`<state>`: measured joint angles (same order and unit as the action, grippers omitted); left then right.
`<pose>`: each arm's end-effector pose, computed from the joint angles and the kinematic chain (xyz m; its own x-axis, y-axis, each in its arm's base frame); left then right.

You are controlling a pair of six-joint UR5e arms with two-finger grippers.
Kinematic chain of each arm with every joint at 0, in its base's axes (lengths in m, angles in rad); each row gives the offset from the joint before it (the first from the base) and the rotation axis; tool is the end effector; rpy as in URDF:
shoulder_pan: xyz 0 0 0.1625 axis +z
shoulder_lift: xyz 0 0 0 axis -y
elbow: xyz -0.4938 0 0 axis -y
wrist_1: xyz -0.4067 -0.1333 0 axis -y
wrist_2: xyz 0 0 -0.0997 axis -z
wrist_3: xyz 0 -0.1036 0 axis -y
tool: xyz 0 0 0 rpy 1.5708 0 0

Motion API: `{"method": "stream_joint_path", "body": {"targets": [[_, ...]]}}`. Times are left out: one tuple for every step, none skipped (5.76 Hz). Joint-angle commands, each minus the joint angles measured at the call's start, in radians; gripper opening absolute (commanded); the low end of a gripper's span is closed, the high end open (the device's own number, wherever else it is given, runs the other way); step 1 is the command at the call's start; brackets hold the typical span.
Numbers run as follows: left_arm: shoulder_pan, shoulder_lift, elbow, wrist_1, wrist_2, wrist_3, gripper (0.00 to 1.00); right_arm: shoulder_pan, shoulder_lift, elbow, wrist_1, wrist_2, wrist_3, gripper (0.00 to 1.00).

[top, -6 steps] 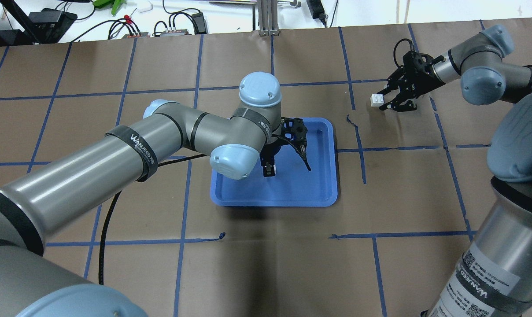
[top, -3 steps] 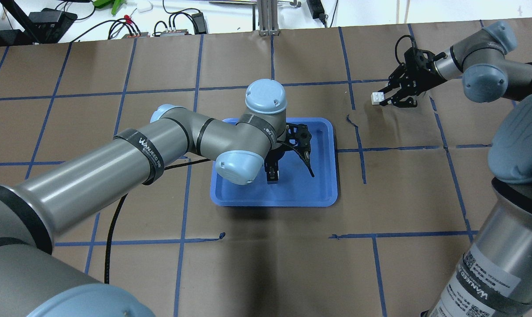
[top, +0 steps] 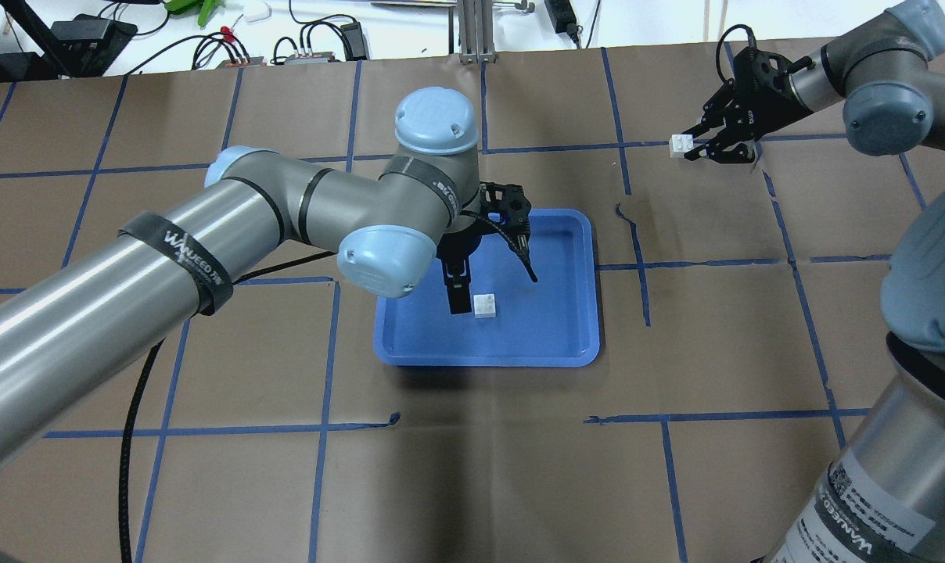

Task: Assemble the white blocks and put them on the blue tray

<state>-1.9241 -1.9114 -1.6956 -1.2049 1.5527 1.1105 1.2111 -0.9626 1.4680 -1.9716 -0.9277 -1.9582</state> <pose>-0.3404 -0.5324 0.3324 -0.1085 0.9893 0.0970 0.9939 0.1063 0.0280 -0.0735 -0.7507 0.2780 -0.0495 -0.9905 0.1286 -0.8054 -0.0366 -0.5916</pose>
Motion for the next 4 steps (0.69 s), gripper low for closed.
{"method": "stream_joint_path", "body": {"targets": [[0.013, 0.176, 0.016, -0.224, 0.001, -0.015, 0.99, 0.043, -0.114, 0.035, 0.110, 0.000, -0.001, 0.28], [0.040, 0.255, 0.037, -0.272, 0.000, -0.062, 0.99, 0.085, -0.166, 0.099, 0.108, 0.001, -0.001, 0.28], [0.098, 0.309, 0.045, -0.304, 0.000, -0.125, 0.99, 0.112, -0.201, 0.173, 0.099, 0.003, -0.001, 0.28], [0.188, 0.349, 0.062, -0.408, -0.002, -0.182, 0.99, 0.163, -0.231, 0.228, 0.094, 0.007, 0.002, 0.28]]}}
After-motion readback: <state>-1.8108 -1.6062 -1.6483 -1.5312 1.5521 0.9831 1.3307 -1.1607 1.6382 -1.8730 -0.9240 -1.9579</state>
